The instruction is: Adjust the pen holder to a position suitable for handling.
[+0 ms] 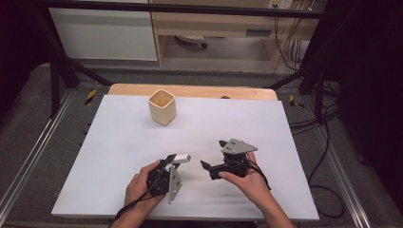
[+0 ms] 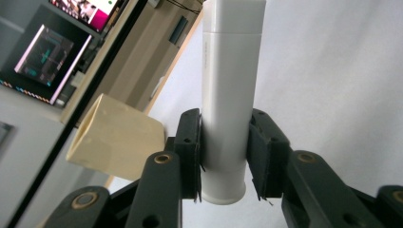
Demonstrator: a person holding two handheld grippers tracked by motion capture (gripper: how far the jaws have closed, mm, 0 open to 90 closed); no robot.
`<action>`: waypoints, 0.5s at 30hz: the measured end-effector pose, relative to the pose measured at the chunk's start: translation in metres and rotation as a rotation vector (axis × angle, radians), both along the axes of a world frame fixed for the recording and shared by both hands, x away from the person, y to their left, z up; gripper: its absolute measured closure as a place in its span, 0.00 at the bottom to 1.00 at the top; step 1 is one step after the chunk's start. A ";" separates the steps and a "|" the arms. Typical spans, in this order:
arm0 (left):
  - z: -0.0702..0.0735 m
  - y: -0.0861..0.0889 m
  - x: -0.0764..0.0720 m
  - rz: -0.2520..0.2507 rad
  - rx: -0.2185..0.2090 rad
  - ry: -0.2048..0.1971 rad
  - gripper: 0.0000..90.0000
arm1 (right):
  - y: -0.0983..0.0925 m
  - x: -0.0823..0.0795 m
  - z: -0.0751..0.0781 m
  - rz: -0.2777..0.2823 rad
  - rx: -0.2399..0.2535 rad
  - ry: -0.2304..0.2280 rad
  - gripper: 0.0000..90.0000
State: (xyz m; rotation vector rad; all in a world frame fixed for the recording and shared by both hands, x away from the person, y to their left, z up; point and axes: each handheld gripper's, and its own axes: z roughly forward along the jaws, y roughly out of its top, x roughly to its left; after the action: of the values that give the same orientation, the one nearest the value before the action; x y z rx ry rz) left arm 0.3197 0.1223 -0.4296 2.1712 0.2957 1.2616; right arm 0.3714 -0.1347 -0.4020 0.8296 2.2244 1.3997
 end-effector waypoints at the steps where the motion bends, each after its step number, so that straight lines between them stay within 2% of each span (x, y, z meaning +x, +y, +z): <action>1: 0.000 0.002 0.001 0.004 -0.012 0.009 0.76 | -0.004 0.000 0.000 -0.005 -0.006 -0.005 0.03; 5: 0.004 0.010 0.004 0.016 -0.085 0.037 0.76 | -0.025 -0.004 -0.002 -0.047 0.002 -0.009 0.03; 11: 0.010 0.024 0.010 0.044 -0.216 0.087 0.76 | -0.063 -0.013 -0.004 -0.156 0.035 -0.028 0.05; 15: 0.011 0.035 0.013 0.066 -0.299 0.129 0.76 | -0.088 -0.022 -0.013 -0.242 0.054 -0.040 0.05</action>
State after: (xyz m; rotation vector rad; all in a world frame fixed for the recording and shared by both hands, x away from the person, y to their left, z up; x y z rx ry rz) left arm 0.3323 0.1569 -0.4185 2.0006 0.5748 1.0381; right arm 0.3489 -0.2224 -0.4146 1.0409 1.9872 1.3513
